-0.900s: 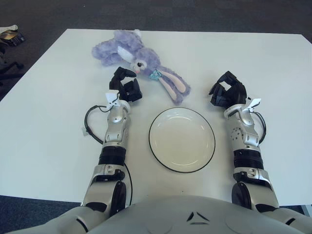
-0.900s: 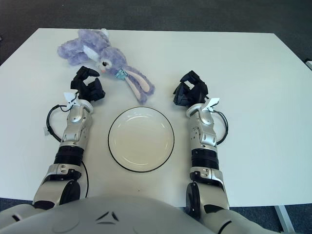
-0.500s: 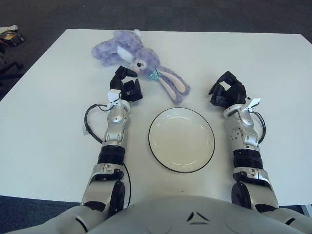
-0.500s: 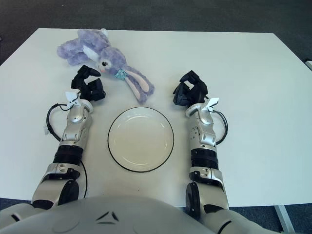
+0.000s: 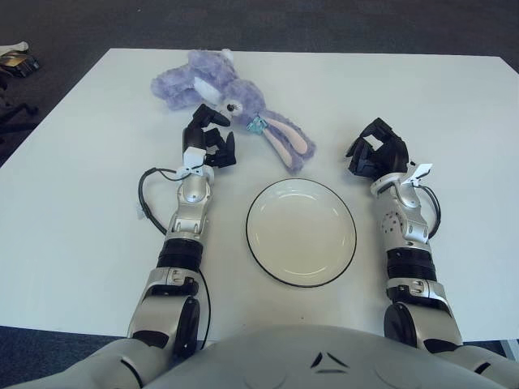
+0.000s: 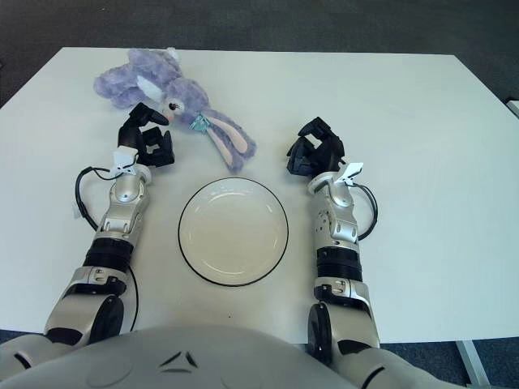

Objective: Put the doll into the plate.

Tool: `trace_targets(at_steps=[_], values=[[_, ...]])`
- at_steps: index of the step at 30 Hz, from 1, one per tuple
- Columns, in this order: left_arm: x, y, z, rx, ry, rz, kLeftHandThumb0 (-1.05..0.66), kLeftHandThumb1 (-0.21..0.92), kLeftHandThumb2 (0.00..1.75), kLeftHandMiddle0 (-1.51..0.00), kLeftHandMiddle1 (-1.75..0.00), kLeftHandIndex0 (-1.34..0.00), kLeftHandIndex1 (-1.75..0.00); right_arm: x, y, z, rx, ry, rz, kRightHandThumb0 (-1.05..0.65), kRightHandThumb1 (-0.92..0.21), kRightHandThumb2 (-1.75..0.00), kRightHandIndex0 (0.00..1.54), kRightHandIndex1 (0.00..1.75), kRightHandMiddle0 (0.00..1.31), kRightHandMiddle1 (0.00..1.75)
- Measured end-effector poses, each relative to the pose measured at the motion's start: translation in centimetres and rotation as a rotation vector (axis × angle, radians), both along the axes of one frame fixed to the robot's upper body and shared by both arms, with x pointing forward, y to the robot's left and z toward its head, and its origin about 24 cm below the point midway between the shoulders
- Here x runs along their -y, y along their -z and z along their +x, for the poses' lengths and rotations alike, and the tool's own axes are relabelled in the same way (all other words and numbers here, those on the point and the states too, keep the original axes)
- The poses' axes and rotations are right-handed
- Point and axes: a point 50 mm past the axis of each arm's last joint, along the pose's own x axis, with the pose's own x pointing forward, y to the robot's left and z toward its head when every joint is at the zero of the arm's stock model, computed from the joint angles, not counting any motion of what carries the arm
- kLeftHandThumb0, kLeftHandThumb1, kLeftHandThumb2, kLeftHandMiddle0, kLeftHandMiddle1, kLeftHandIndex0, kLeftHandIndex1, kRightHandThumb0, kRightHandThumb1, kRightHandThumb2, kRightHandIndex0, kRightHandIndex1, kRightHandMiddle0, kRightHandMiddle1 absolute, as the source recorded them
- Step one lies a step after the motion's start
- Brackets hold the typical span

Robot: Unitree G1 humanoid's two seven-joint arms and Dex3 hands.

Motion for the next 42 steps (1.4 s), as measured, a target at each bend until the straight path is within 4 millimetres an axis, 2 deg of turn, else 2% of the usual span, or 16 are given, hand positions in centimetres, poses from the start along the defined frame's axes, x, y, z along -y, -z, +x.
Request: trace_targets(at_steps=[1,3,4,5,6,7,9,12,15,18,24,35,38,42], values=[[0.0,0.0,0.0,0.000,0.001,0.017,0.27,0.41,1.04,-0.69,-1.50,-0.20,-1.50,0.0,0.0,0.0,0.001,0.000,0.000,-0.01,-0.02,-1.61,0.81,1.75,0.71,1.58],[-0.1,-0.1,-0.1,-0.001,0.004,0.049,0.33,0.63,0.66,-0.62,-1.43,-0.08,-1.37,0.0,0.0,0.0,0.001,0.000,0.000,-0.01,-0.02,-1.60,0.81,1.75,0.71,1.58],[-0.1,-0.1,-0.1,-0.003,0.005,0.061,0.33,0.68,0.58,-0.61,-1.41,-0.06,-1.34,0.0,0.0,0.0,0.001,0.000,0.000,-0.01,-0.02,-1.60,0.81,1.75,0.70,1.58],[-0.1,-0.1,-0.2,-0.006,0.005,0.073,0.21,0.65,0.57,-0.56,-1.35,-0.04,-1.28,0.0,0.0,0.0,0.001,0.000,0.000,-0.01,-0.03,-1.60,0.81,1.75,0.70,1.58],[-0.1,-0.1,-0.2,-0.010,0.005,0.083,0.00,0.49,0.73,-0.49,-1.27,-0.03,-1.22,0.0,0.0,0.0,0.002,0.000,0.000,-0.01,-0.03,-1.60,0.80,1.75,0.70,1.58],[-0.2,-0.2,-0.3,-0.012,0.004,0.092,-0.11,0.36,0.87,-0.43,-1.18,-0.02,-1.12,0.0,0.0,0.0,0.002,0.000,0.000,-0.01,-0.03,-1.60,0.80,1.75,0.70,1.59],[-0.2,-0.2,-0.4,-0.016,0.004,0.106,-0.19,0.23,1.01,-0.37,-1.07,-0.01,-1.02,0.0,0.0,0.0,0.001,0.001,0.000,-0.01,-0.03,-1.59,0.80,1.75,0.69,1.59],[-0.3,-0.2,-0.6,-0.024,-0.001,0.120,-0.19,0.13,1.13,-0.30,-0.92,0.00,-0.86,0.0,0.0,0.0,0.001,0.001,0.000,-0.01,-0.04,-1.59,0.80,1.75,0.69,1.59],[-0.4,-0.2,-0.7,-0.028,-0.017,0.141,-0.18,0.09,1.17,-0.26,-0.73,0.00,-0.69,0.0,0.0,0.0,0.001,0.000,-0.001,-0.01,-0.04,-1.59,0.80,1.75,0.69,1.59],[-0.6,-0.2,-0.9,-0.027,-0.053,0.187,-0.19,0.09,1.17,-0.24,-0.63,0.00,-0.60,-0.1,0.0,0.0,0.001,-0.003,-0.004,-0.01,-0.04,-1.59,0.80,1.75,0.69,1.59],[-1.2,-0.3,-1.1,0.005,-0.151,0.346,-0.24,0.09,1.15,-0.22,-0.57,0.00,-0.55,-0.1,0.0,0.0,0.001,-0.006,-0.008,-0.01,-0.04,-1.59,0.80,1.75,0.69,1.59],[-1.9,-1.2,-1.3,0.083,-0.238,0.505,-0.41,0.20,1.03,-0.24,-0.54,0.00,-0.62,-0.2,0.0,0.0,-0.015,-0.012,-0.031,-0.01,-0.03,-1.60,0.80,1.75,0.69,1.60],[-2.0,-1.6,-1.3,0.111,-0.252,0.551,-0.52,0.29,0.95,-0.24,-0.52,0.00,-0.64,-0.3,0.0,0.0,-0.020,-0.016,-0.037,-0.01,-0.02,-1.61,0.81,1.75,0.69,1.60],[-2.4,-1.9,-1.3,0.138,-0.266,0.611,-0.57,0.34,0.89,-0.21,-0.48,0.00,-0.63,-0.3,0.1,0.0,-0.028,-0.018,-0.042,-0.01,-0.03,-1.61,0.81,1.75,0.69,1.61]])
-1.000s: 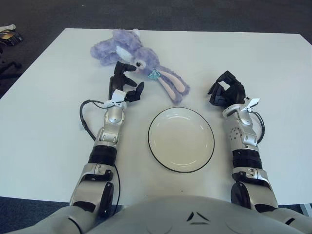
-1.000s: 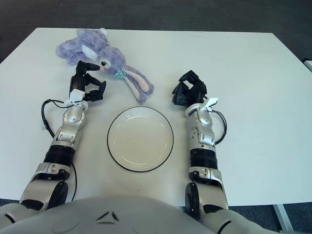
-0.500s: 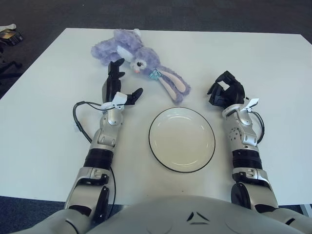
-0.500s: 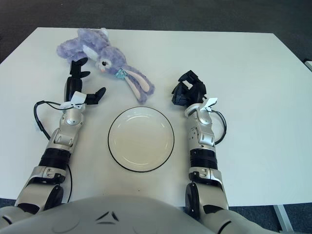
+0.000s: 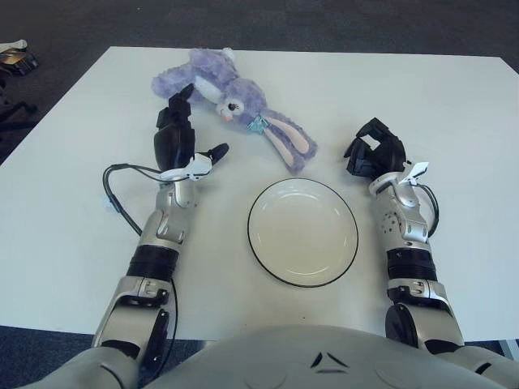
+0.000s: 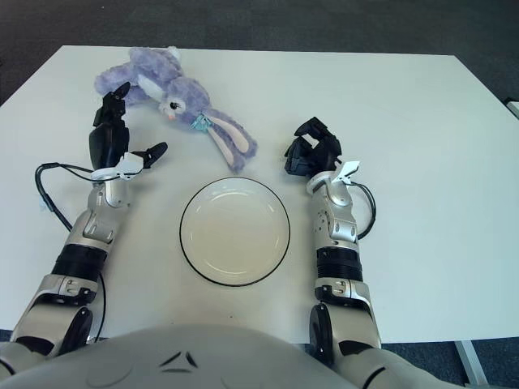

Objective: Put the doll into the plate.

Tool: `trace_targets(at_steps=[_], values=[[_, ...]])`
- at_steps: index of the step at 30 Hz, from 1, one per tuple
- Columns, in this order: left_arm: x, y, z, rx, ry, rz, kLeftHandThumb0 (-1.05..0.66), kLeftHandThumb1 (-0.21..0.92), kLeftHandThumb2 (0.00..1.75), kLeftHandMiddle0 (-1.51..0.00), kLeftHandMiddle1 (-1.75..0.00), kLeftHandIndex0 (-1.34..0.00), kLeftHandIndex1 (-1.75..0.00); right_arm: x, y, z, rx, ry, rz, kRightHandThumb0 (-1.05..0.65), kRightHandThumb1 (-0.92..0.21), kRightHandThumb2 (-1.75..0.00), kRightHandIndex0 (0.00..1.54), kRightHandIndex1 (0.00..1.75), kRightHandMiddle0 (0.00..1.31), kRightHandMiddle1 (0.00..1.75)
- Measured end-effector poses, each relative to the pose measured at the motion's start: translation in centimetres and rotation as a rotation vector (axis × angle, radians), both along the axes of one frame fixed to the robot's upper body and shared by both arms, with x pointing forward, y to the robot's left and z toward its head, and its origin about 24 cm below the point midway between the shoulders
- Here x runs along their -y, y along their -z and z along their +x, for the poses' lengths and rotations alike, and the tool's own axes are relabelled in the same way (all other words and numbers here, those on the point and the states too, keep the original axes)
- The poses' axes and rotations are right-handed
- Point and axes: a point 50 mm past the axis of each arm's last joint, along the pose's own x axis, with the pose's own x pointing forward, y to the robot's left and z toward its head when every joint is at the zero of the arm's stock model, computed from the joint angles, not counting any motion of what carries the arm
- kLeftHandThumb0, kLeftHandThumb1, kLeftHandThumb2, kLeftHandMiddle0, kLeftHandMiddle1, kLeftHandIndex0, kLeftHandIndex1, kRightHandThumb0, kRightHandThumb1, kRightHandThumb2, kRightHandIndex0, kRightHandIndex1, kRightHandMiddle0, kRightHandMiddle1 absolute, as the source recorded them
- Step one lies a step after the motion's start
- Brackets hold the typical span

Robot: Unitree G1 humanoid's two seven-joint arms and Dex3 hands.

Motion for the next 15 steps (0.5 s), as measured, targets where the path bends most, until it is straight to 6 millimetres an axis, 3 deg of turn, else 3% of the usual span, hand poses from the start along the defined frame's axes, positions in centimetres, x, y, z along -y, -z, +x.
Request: trace_targets(at_steps=[15], values=[[-1.4,-2.2,0.4,0.080,-0.079,0.332,-0.47,0.24,0.95,-0.18,-0.29,0.00,-0.52,0.1,0.1,0.2,-0.018,-0.011,-0.011,-0.01,-0.05,-1.59,0.79,1.75,0.67,1.62]])
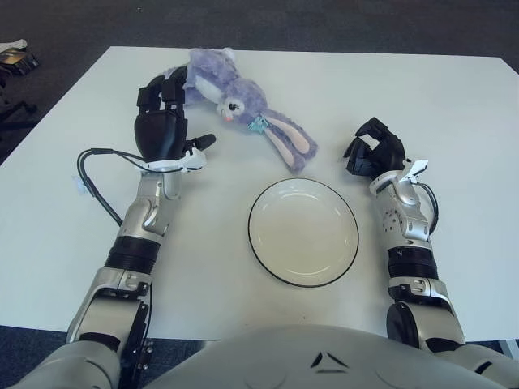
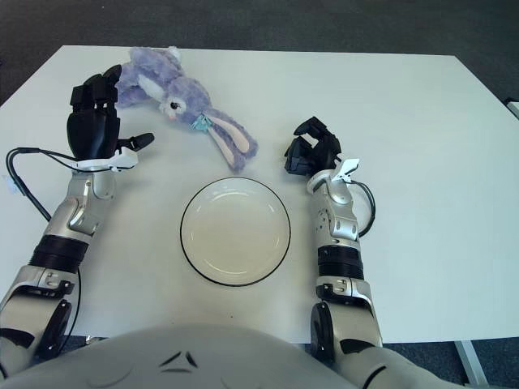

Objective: Put the doll into the plate.

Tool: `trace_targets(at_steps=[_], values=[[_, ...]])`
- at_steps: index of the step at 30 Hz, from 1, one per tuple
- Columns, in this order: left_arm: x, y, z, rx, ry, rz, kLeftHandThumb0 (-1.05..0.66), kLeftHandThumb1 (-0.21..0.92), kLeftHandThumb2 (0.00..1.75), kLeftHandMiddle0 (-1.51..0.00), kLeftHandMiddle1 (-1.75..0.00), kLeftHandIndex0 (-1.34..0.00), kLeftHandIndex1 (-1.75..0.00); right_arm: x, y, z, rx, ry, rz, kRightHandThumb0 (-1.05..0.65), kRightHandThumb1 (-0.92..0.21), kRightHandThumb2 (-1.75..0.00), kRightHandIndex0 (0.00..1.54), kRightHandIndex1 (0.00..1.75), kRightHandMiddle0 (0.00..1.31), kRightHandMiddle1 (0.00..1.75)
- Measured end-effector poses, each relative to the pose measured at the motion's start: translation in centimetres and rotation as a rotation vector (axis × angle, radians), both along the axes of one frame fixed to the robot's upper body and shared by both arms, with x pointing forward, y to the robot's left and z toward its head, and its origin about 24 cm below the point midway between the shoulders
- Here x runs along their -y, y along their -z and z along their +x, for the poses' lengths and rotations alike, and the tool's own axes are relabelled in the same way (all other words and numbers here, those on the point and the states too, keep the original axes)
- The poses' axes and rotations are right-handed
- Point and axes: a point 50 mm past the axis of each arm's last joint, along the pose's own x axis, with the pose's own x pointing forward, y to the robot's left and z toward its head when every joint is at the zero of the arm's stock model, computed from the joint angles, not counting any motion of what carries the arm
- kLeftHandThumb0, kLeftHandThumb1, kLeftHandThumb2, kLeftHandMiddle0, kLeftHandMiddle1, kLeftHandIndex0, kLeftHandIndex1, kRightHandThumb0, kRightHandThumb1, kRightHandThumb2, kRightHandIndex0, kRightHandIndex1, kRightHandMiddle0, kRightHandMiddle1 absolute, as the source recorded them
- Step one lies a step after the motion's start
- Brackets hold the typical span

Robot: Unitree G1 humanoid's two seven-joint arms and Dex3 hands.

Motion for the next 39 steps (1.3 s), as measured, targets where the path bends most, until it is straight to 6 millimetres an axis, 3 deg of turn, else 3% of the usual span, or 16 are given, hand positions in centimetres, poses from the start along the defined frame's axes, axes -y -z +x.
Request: trace_targets(at_steps=[7,14,24,39], values=[[-0.9,-1.2,0.5,0.009,-0.039,0.130,-0.44,0.23,0.98,-0.20,-0.27,0.00,-0.47,0.1,0.0,0.0,-0.010,-0.014,-0.008,-0.01,-0.06,-1.58,0.79,1.75,0.65,1.63],[-1.2,-3.0,1.6,0.052,-0.037,0.221,-0.39,0.22,1.01,-0.22,-0.27,0.00,-0.54,0.1,0.2,0.0,-0.040,-0.024,-0.009,-0.01,-0.07,-1.57,0.78,1.75,0.64,1.62],[-1.5,-4.1,2.8,0.080,0.078,0.258,-0.31,0.15,1.09,-0.26,-0.28,0.00,-0.65,-0.2,0.1,-0.1,-0.049,-0.045,-0.010,-0.01,-0.08,-1.55,0.78,1.75,0.65,1.61],[-1.4,-6.2,4.3,0.007,0.110,0.331,-0.41,0.19,1.04,-0.29,-0.27,0.00,-0.48,-0.4,0.1,-0.1,-0.056,-0.054,-0.014,-0.01,-0.07,-1.56,0.78,1.75,0.66,1.59]])
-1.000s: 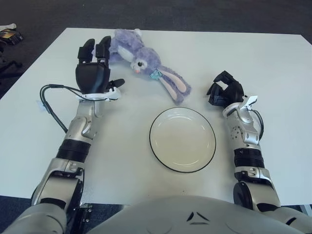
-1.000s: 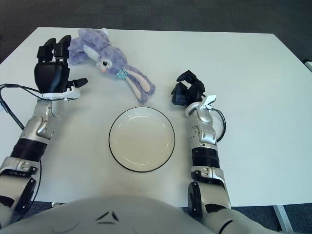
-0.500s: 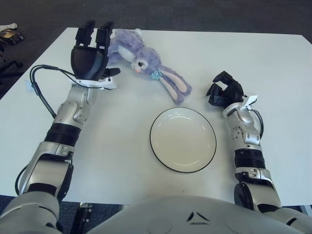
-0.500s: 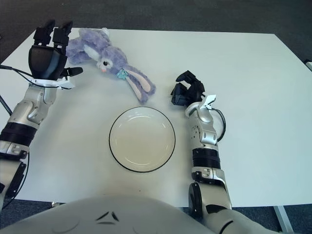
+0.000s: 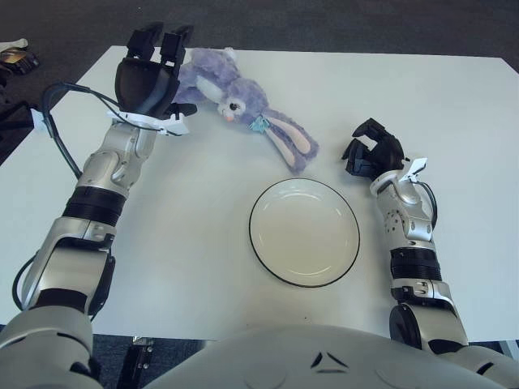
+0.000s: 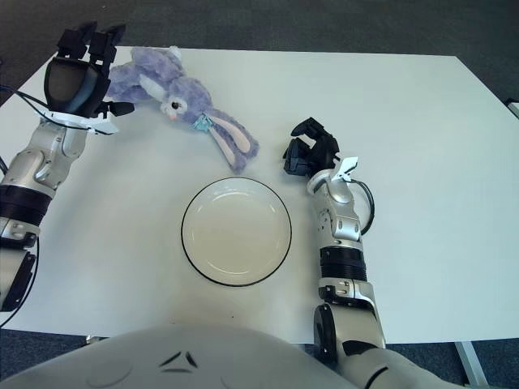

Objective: Put the doll into the plate.

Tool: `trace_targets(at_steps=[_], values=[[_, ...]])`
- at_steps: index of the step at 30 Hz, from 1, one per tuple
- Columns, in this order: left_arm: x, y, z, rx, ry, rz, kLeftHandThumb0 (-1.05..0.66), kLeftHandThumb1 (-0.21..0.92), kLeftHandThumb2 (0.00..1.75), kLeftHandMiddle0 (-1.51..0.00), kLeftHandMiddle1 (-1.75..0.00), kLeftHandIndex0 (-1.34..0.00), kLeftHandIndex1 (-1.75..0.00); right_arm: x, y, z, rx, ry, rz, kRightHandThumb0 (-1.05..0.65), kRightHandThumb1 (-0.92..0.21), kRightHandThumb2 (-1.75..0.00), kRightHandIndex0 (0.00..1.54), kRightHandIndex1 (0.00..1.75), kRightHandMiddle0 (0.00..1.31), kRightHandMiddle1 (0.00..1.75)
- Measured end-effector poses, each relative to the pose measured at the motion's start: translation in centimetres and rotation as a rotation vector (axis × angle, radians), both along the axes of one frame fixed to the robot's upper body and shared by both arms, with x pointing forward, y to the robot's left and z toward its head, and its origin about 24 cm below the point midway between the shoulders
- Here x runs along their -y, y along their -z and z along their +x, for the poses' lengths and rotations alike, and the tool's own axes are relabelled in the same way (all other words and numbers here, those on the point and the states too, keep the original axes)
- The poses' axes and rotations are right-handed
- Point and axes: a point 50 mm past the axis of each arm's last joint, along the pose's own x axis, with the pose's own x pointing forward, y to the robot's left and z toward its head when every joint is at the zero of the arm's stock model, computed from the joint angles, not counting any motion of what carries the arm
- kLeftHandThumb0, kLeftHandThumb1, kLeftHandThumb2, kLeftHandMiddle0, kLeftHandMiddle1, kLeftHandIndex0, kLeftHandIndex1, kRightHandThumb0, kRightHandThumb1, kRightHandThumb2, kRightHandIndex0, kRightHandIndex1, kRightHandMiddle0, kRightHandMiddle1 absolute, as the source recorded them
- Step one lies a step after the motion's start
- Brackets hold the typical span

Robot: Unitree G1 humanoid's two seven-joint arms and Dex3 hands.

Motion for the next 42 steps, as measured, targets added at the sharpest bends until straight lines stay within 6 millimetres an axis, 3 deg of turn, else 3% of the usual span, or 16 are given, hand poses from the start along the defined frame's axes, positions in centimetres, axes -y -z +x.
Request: trace_targets(at_steps=[10,13,16,23,26,28,31,36,42], values=[[0.5,-0.7,1.3,-0.078,-0.017,0.055,-0.56,0.31,0.90,-0.26,-0.24,0.00,-0.33,-0.1,0.0,0.0,-0.002,-0.004,-0.006,-0.01,-0.04,-1.59,0.80,1.75,0.68,1.60],[0.6,-0.9,1.8,-0.106,-0.025,0.074,-0.63,0.40,0.81,-0.25,-0.34,0.00,-0.32,-0.1,0.0,0.0,-0.003,-0.004,-0.009,-0.01,-0.04,-1.59,0.80,1.75,0.68,1.60],[0.7,-1.1,2.2,-0.133,-0.029,0.089,-0.69,0.46,0.73,-0.18,-0.57,0.00,-0.30,-0.1,0.0,0.0,-0.003,-0.006,-0.014,-0.01,-0.04,-1.59,0.80,1.75,0.68,1.60],[0.9,-1.3,3.2,-0.212,-0.015,0.101,-0.76,0.48,0.69,-0.14,-0.75,0.00,-0.30,-0.2,0.0,0.0,-0.004,-0.011,-0.023,-0.01,-0.04,-1.59,0.80,1.75,0.67,1.61],[0.8,-1.3,3.9,-0.276,-0.015,0.119,-0.82,0.53,0.64,-0.11,-1.01,0.00,-0.31,-0.2,0.0,0.0,-0.004,-0.013,-0.027,-0.01,-0.05,-1.59,0.80,1.75,0.66,1.61],[0.8,-1.4,4.2,-0.301,-0.015,0.126,-0.89,0.59,0.58,-0.09,-1.29,0.00,-0.33,-0.2,0.0,0.0,-0.004,-0.015,-0.028,-0.01,-0.05,-1.59,0.80,1.75,0.66,1.61],[0.8,-1.6,4.5,-0.324,-0.014,0.132,-0.94,0.62,0.53,-0.09,-1.49,0.00,-0.36,-0.3,0.0,0.0,-0.004,-0.016,-0.029,-0.01,-0.05,-1.59,0.80,1.75,0.66,1.62],[0.9,-1.8,5.0,-0.342,-0.021,0.136,-1.00,0.64,0.47,-0.12,-1.68,0.00,-0.41,-0.3,0.0,0.0,-0.004,-0.017,-0.030,-0.01,-0.05,-1.59,0.80,1.75,0.66,1.62],[1.1,-1.6,5.4,-0.358,-0.035,0.142,-1.02,0.63,0.44,-0.17,-1.74,0.00,-0.44,-0.2,0.0,0.0,-0.005,-0.016,-0.030,-0.01,-0.05,-1.59,0.80,1.75,0.66,1.62]])
